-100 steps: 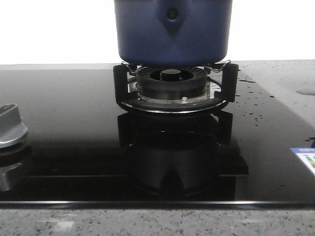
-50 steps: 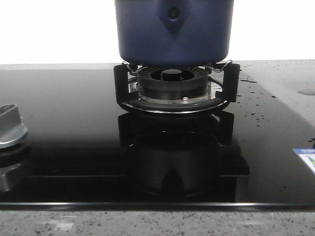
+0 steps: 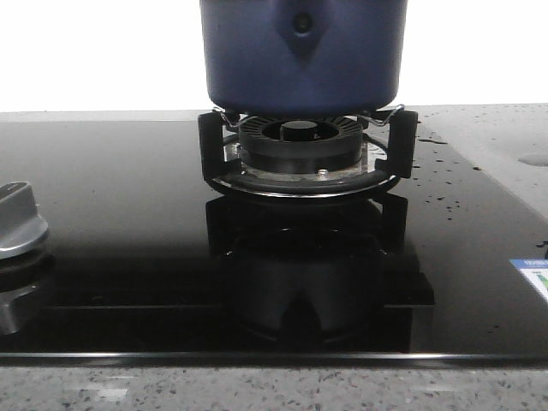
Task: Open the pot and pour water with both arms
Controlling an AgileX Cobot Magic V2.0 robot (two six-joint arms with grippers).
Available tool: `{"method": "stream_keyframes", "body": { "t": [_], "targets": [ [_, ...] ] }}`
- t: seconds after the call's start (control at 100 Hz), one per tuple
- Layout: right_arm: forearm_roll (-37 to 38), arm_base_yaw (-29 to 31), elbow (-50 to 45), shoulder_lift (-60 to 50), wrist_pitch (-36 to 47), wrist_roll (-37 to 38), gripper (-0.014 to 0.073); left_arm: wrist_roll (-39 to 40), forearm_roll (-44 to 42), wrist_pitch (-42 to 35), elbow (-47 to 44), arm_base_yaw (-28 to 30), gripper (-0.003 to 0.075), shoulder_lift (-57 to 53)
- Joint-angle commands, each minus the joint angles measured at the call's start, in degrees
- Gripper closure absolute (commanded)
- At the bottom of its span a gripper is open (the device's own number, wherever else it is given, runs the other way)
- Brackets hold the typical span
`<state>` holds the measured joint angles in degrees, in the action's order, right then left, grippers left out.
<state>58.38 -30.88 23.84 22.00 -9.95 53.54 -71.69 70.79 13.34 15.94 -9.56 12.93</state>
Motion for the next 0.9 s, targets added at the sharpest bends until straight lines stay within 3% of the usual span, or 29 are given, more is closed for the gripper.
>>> {"method": "stream_keyframes", "body": {
  "t": [0.0, 0.1, 0.19, 0.37, 0.53, 0.69, 0.89],
  "targets": [
    [0.82, -0.25, 1.43, 0.12, 1.59, 0.19, 0.0665, 14.72, -16.4, -3.51, 1.26, 0.11, 0.074, 0.42],
    [0.82, -0.25, 1.43, 0.12, 1.58, 0.19, 0.0665, 45.42, -46.2, -4.44, -0.03, 0.11, 0.074, -0.32],
    [0.82, -0.25, 1.43, 0.12, 1.58, 0.19, 0.0665, 59.97, -61.96, -6.36, -3.49, 0.11, 0.074, -2.3],
    [0.82, -0.25, 1.43, 0.12, 1.58, 0.19, 0.0665, 61.59, -65.81, -9.24, -12.97, 0.11, 0.074, -9.32],
    [0.82, -0.25, 1.43, 0.12, 1.58, 0.19, 0.0665, 68.07, -70.39, -7.3, -18.7, 0.76, 0.074, -15.08],
    [0.82, -0.25, 1.43, 0.12, 1.58, 0.19, 0.0665, 69.0, -70.48, 2.86, -18.61, 4.32, 0.074, -14.9],
    [0.82, -0.25, 1.43, 0.12, 1.58, 0.19, 0.0665, 69.0, -69.97, 2.98, -18.61, 7.47, 0.074, -14.9]
  ]
}}
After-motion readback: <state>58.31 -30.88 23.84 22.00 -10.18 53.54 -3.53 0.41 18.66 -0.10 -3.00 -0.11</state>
